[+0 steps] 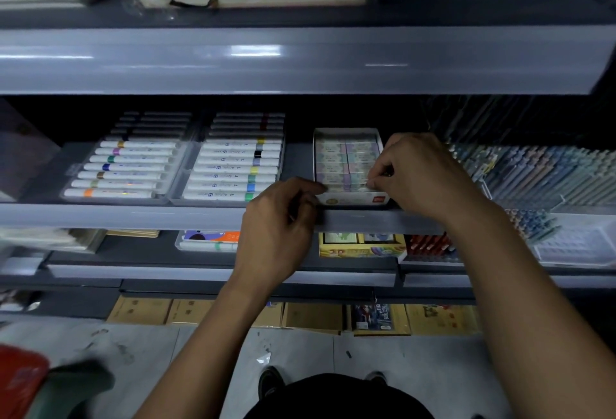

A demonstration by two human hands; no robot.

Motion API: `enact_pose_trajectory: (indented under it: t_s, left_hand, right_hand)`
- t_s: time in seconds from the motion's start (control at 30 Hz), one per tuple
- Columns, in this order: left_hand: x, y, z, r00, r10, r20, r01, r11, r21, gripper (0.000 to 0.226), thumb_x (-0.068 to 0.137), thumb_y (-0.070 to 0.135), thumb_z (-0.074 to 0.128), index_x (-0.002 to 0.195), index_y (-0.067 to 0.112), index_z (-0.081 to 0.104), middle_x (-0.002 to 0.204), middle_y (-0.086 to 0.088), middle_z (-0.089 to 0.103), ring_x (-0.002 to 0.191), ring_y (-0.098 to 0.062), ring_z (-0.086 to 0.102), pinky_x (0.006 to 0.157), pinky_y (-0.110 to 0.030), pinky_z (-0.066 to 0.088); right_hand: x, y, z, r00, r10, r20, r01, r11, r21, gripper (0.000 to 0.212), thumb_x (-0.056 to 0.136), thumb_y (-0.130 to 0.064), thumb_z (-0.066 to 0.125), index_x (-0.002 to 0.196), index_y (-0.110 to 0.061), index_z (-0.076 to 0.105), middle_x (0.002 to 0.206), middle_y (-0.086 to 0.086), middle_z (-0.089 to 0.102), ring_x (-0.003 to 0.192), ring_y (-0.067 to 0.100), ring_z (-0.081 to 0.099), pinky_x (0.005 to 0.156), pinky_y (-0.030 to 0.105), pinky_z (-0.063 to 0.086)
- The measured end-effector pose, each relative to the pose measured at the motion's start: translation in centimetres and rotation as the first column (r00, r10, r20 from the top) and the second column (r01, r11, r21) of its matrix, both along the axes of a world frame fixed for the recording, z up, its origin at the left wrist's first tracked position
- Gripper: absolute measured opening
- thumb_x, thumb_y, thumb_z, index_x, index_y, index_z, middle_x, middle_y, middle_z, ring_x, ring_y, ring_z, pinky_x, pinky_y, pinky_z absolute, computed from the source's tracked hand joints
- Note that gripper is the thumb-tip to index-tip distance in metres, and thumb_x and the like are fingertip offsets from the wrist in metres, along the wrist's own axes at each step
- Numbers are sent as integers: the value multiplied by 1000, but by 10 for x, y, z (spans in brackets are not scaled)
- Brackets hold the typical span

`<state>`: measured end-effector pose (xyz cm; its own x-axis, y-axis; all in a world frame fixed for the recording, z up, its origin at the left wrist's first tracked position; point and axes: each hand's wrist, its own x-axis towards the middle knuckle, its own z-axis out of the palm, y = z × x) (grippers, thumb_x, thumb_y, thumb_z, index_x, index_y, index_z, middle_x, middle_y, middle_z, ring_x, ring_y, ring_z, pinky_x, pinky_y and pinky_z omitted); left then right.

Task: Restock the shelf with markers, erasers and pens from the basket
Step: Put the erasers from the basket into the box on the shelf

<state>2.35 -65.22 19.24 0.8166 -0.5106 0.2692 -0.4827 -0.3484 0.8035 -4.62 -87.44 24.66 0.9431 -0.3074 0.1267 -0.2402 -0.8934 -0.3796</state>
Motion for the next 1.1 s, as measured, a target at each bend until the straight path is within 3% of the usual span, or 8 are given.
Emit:
enact_pose_trajectory:
  t_s: [0.2,0.37,0.5,0.63,0.77,0.87,1.0,1.1]
  left_hand:
    - [-1,1,0,998,17,56,-18,1000,8,31,97,21,52,113,32,75,98,14,72,87,-7,69,69,-38,58]
    - [-4,2,3,993,78,88,-78,997,-6,26,93,22,52,101,30,75,100,18,72,88,-6,68,69,-35,57]
    - [-6,7,3,985,127,116,-133,990,48,22,94,24,54,100,29,75,97,14,72,82,-7,67,66,-39,57]
    - [-17,14,3,976,176,128,-192,973,125,19,95,26,54,98,29,73,92,13,70,79,-9,65,67,-39,55]
    - [-33,25,0,967,220,129,-246,938,244,21,93,27,52,96,28,73,85,13,69,69,-10,61,65,-36,53]
    - [-49,43,-6,947,285,149,-321,870,374,13,96,25,56,89,29,66,76,10,64,61,-15,54,59,-36,47]
    - [-64,76,-17,923,368,115,-375,789,487,13,99,27,54,94,26,66,86,6,67,72,-22,62,64,-41,53]
    - [-72,110,-28,903,420,84,-398,750,528,14,101,28,53,102,28,67,94,8,69,79,-17,65,71,-37,54]
  right_hand:
    - [-9,5,-4,997,16,77,-15,1000,-12,15,99,-25,66,96,-17,79,101,-3,62,85,11,56,79,29,48]
    - [-24,20,-9,980,-19,199,32,998,-60,19,101,-30,61,105,-15,72,107,3,60,91,22,58,79,34,48]
    - [-40,38,-18,958,13,285,-12,1000,-5,13,101,-26,60,101,-14,66,107,2,56,82,20,56,72,29,39]
    - [-51,58,-30,942,74,326,-101,993,67,15,99,-28,57,96,-15,63,104,0,53,84,18,58,64,32,50]
    - [-55,78,-54,947,183,264,-224,965,136,19,99,-35,50,95,-19,60,102,-3,51,87,19,57,70,35,50]
    - [-54,90,-78,951,263,163,-288,945,156,14,98,-36,57,95,-22,59,101,-5,49,88,19,56,71,38,51]
    - [-43,109,-105,926,376,35,-375,904,207,17,98,-38,58,102,-23,64,106,-5,51,92,16,56,76,40,54]
    - [-34,133,-114,897,441,-43,-421,879,222,17,99,-39,58,103,-24,63,110,-5,51,94,16,57,77,39,56]
